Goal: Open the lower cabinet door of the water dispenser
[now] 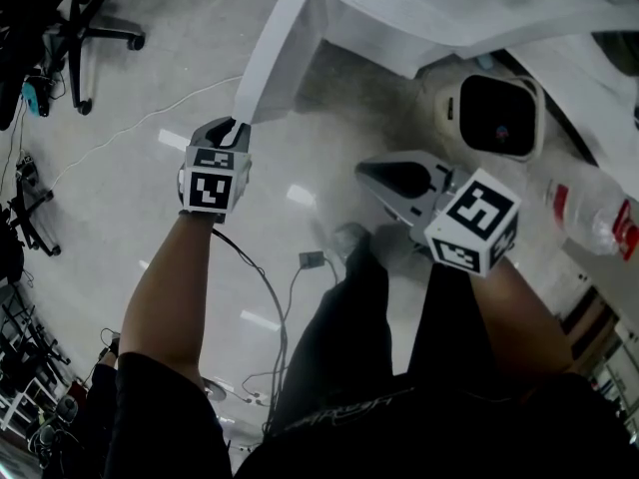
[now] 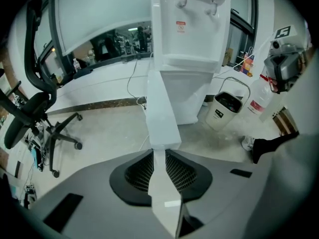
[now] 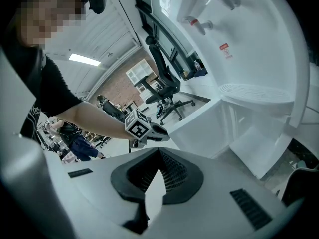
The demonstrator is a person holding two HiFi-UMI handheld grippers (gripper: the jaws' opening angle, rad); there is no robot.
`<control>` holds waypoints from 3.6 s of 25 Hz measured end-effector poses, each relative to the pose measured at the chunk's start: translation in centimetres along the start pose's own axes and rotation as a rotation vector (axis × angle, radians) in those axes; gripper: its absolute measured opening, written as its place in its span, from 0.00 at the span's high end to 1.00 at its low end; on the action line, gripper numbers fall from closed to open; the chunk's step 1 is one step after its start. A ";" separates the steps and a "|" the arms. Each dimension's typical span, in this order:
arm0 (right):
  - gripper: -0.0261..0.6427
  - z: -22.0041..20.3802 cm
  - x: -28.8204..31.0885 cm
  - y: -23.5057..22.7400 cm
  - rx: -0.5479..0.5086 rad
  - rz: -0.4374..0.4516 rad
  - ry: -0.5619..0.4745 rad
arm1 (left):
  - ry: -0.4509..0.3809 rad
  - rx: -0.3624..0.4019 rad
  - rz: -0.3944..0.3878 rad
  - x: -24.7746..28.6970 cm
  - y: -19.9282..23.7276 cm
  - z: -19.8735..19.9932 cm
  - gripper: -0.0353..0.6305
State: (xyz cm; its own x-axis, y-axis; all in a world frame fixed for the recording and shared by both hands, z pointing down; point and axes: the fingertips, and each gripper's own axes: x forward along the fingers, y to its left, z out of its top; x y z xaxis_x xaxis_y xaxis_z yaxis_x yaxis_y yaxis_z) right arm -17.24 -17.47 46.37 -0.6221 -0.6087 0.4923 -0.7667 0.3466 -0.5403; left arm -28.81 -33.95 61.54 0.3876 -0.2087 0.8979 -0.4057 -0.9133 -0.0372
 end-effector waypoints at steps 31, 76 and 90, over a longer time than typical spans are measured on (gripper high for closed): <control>0.94 3.5 -4.4 3.0 -0.023 -0.076 -0.055 | -0.193 -0.228 0.005 -10.8 -1.3 2.2 0.95; 0.94 10.4 -56.4 49.3 -0.519 0.220 -0.417 | -1.073 -0.047 -0.381 -79.6 -53.9 20.2 0.95; 0.94 10.3 -57.4 49.0 -0.536 0.213 -0.447 | -1.086 -0.058 -0.320 -79.4 -53.7 20.2 0.95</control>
State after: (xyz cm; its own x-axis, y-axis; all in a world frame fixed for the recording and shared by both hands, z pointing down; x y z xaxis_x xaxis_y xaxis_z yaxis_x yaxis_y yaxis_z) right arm -17.43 27.12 -15.41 -0.7304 -0.6825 0.0264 -0.6795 0.7223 -0.1284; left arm -21.12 24.60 -16.64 0.9822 -0.1879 0.0052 -0.1860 -0.9675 0.1713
